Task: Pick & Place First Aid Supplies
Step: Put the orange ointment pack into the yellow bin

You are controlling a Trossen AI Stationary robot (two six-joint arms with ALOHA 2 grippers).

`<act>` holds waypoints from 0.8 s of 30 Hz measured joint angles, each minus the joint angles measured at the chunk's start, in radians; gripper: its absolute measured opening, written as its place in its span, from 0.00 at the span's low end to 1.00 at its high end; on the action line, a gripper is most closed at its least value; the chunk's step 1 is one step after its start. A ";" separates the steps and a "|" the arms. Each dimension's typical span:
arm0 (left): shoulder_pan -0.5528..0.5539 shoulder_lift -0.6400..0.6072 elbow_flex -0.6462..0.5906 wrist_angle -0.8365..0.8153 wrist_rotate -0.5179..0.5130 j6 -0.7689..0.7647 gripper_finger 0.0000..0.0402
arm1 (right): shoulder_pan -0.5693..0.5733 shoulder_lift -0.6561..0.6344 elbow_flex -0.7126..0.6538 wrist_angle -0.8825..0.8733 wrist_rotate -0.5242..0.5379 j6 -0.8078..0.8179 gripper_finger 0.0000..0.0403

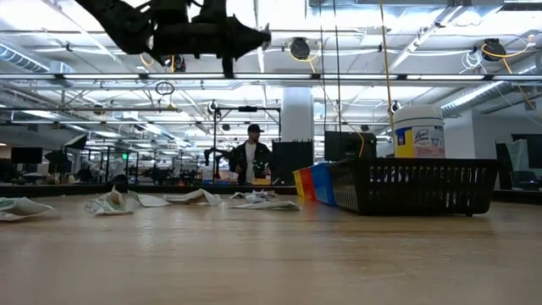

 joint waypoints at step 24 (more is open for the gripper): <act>-0.050 -0.049 0.369 -0.383 -0.050 0.177 0.00 | 0.087 0.099 0.000 0.062 -0.121 0.080 0.53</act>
